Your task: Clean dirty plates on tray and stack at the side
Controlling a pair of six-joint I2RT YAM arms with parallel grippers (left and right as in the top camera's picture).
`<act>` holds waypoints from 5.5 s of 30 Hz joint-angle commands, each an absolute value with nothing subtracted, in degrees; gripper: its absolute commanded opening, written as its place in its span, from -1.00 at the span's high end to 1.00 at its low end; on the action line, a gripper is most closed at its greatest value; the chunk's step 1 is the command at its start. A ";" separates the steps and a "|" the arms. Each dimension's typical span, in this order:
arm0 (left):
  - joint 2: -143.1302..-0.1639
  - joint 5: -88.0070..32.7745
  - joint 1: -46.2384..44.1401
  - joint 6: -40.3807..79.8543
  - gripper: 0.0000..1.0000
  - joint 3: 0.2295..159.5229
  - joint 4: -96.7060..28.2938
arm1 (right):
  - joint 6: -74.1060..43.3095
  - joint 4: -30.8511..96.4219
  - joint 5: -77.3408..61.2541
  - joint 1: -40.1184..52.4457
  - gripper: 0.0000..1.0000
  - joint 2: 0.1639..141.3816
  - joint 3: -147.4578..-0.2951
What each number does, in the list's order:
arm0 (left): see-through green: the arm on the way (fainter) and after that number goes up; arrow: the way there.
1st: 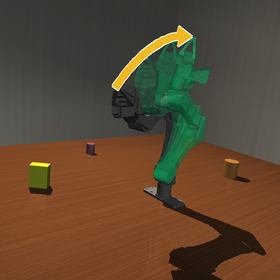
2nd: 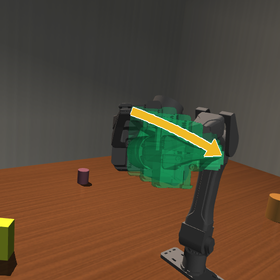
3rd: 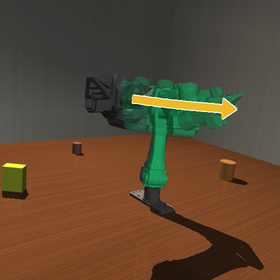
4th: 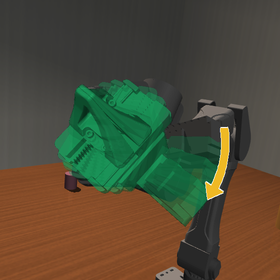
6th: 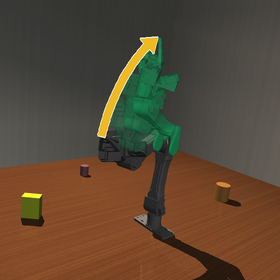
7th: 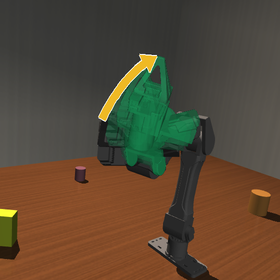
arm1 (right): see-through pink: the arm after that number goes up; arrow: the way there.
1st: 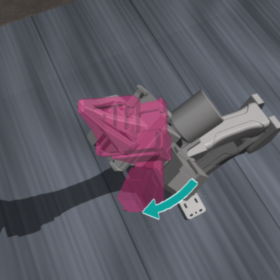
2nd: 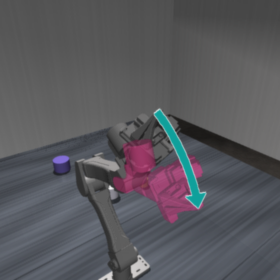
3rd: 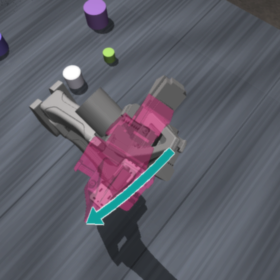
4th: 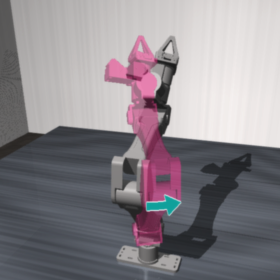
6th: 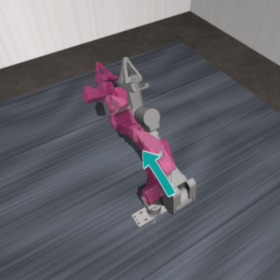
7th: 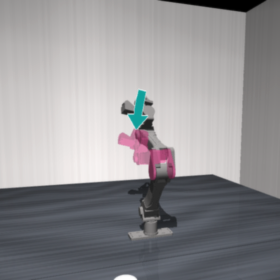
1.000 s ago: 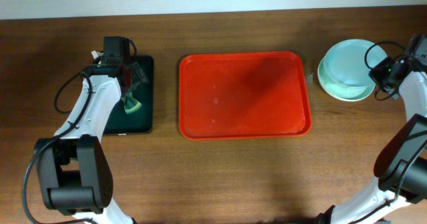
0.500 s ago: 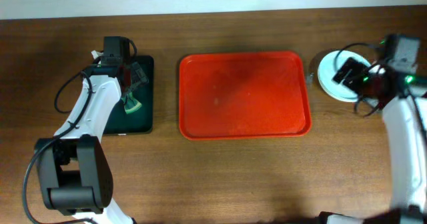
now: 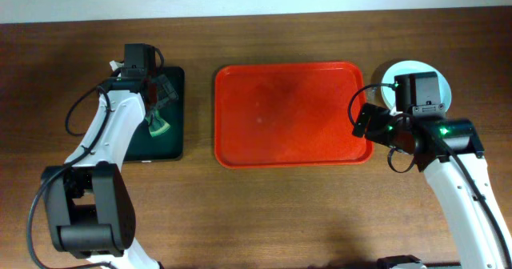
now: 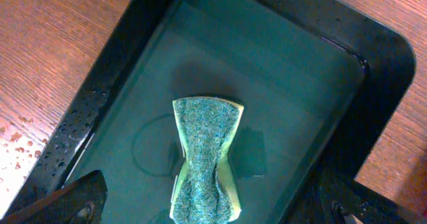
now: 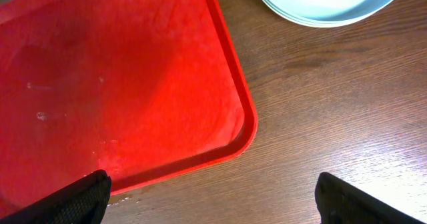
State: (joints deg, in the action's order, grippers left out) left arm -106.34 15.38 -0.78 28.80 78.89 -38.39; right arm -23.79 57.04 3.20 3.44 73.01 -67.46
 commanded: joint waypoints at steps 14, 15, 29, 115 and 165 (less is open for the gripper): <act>-105.73 15.40 -0.58 29.10 -0.98 78.89 -38.50 | -6.17 -2.61 -10.00 3.62 -0.97 8.58 -3.64; -105.73 15.40 -0.58 29.10 -0.98 78.89 -38.50 | -6.17 -2.61 -9.91 3.57 -0.97 5.61 -1.91; -105.73 15.40 -0.58 29.10 -0.98 78.89 -38.50 | -6.20 4.08 -5.54 1.76 -0.97 0.19 -0.32; -0.30 5.61 -0.69 -3.11 -0.99 0.49 -4.38 | -6.20 4.08 -5.54 1.76 -0.97 0.19 -0.32; -0.30 5.61 -0.69 -3.11 -0.99 0.49 -4.38 | 1.06 4.54 -0.99 -1.52 -0.97 0.21 -0.32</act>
